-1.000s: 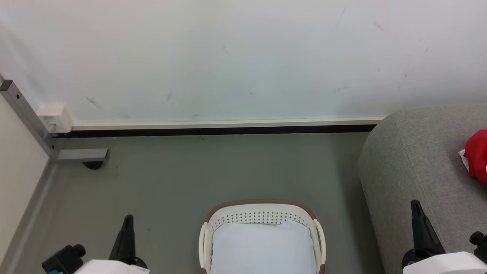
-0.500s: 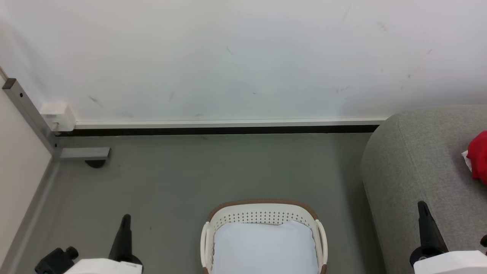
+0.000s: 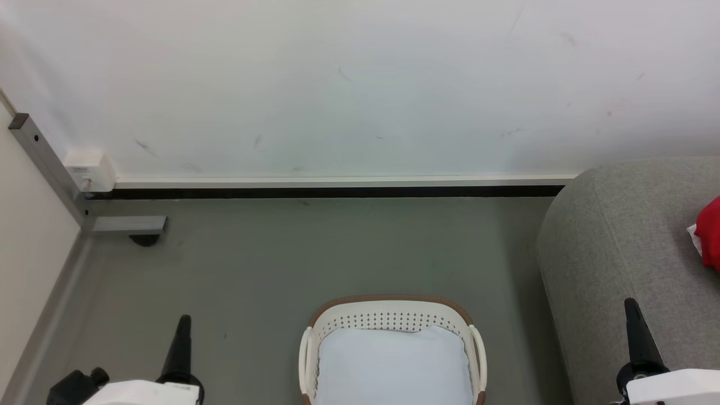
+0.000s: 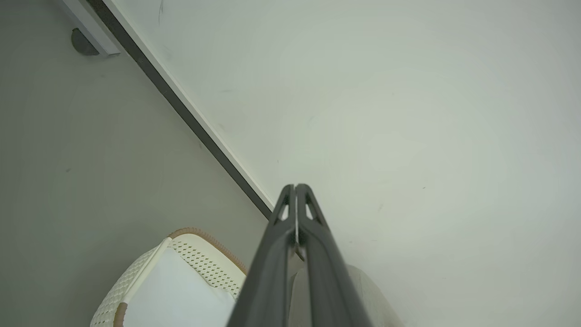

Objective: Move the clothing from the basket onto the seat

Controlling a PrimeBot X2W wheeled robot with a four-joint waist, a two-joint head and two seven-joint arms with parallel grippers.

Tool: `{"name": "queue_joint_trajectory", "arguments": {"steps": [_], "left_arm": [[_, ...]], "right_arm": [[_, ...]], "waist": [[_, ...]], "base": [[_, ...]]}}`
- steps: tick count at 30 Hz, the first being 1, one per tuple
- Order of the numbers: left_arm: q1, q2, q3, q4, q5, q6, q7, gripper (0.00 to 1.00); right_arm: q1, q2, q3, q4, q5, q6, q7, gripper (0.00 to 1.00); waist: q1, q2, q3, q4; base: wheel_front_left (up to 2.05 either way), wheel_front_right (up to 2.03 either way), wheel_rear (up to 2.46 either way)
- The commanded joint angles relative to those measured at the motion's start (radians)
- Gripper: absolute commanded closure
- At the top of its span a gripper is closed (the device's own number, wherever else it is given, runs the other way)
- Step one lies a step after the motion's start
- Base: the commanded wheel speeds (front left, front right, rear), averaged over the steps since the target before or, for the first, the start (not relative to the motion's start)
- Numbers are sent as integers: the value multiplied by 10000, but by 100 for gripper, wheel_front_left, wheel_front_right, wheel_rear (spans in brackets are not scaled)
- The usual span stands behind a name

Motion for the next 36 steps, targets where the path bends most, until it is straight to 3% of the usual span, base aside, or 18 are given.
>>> {"name": "queue_joint_trajectory", "arguments": {"steps": [1, 36], "left_arm": [[-175, 72, 63, -135, -280, -52, 47, 100], [-205, 95, 301, -317, -3534, -75, 941, 100]], "right_arm": [[-163, 2, -69, -140, 214, -8, 64, 100], [-165, 168, -671, -126, 3107, -15, 964, 100]], "waist": [[-1, 0, 0, 6], [-1, 0, 19, 212]], "base": [[0, 0, 0], [0, 0, 0]]}}
